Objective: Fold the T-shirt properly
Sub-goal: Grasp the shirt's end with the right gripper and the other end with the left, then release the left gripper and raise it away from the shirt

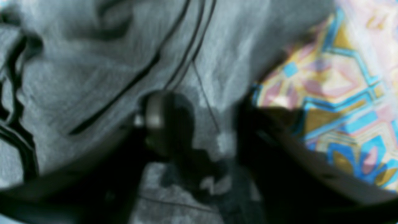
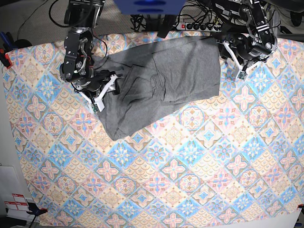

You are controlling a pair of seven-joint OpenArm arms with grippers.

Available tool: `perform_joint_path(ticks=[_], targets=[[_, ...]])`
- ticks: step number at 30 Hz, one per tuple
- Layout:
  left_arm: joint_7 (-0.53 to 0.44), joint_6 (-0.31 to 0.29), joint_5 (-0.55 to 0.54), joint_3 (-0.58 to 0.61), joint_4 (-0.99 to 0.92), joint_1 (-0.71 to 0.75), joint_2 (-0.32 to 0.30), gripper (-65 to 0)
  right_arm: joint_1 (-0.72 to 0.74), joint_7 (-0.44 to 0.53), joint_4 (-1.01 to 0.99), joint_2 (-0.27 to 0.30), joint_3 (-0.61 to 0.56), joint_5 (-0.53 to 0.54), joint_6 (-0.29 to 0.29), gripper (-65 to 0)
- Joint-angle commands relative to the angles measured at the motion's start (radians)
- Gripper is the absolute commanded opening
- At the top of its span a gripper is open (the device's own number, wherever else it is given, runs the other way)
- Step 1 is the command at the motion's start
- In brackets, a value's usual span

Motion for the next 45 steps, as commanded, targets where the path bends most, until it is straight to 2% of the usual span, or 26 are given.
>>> perform_joint_path(ticks=[1,4,6,9,12,14,18,20,24,27,32,35,39,45], targets=[[-0.008,0.001,-0.006,-0.004,0.014,-0.001,-0.009,-31.4,0.005,-0.007,0.008,0.000,0.000,0.002,0.007,-47.5],[-0.008,0.001,-0.003,0.004,0.011,-0.030,-0.009,-31.4,0.005,-0.007,0.008,0.000,0.003,0.000,0.005,-56.4],[-0.006,0.001,-0.003,0.004,-0.013,-0.054,-0.004,-31.4,0.005,-0.008,0.016,0.000,0.004,0.000,0.004,-58.1],[0.000,0.001,-0.003,0.005,-0.096,-0.117,-0.004,-31.4,0.005,-0.008,0.059,0.003,0.007,-0.001,-0.001,-58.3],[-0.001,0.001,-0.001,0.027,-0.221,-0.182,-0.004,-33.1,0.003,-0.008,0.127,0.004,0.024,-0.003,-0.093,-58.3],[-0.005,0.001,-0.001,0.064,-0.291,-0.214,-0.006,-35.8,0.003,-0.008,0.165,0.006,0.041,-0.003,-0.127,-58.3],[-0.006,0.001,-0.004,0.163,-0.371,-0.252,0.004,-38.1,0.016,-0.088,0.211,0.039,0.043,-0.003,-0.131,-58.3],[-0.006,0.001,-0.004,0.186,-0.382,-0.263,0.033,-38.2,0.026,-0.096,0.236,0.043,0.053,-0.004,-0.134,-58.3],[-0.003,0.001,-0.003,0.191,-0.380,-0.280,0.065,-38.2,0.040,-0.114,0.269,0.043,0.102,-0.004,-0.182,-58.3],[0.002,0.001,0.007,0.192,-0.380,-0.285,0.065,-38.2,0.042,-0.142,0.268,0.061,0.098,-0.004,-0.182,-58.3],[-0.003,0.001,0.071,0.189,-0.380,-0.280,0.060,-37.6,0.042,-0.143,0.266,0.061,0.108,-0.004,-0.186,-57.7],[-0.006,0.001,0.091,0.188,-0.374,-0.262,0.047,-37.6,0.042,-0.146,0.266,0.061,0.108,-0.004,-0.186,-53.2],[-0.006,0.001,0.083,0.186,-0.374,-0.243,0.025,-37.6,0.042,-0.142,0.254,0.061,0.110,-0.003,-0.186,-44.0],[-0.035,0.001,0.083,0.100,-0.374,-0.216,-0.010,-37.6,0.056,-0.142,0.219,0.058,0.233,0.003,-0.186,-27.9]])
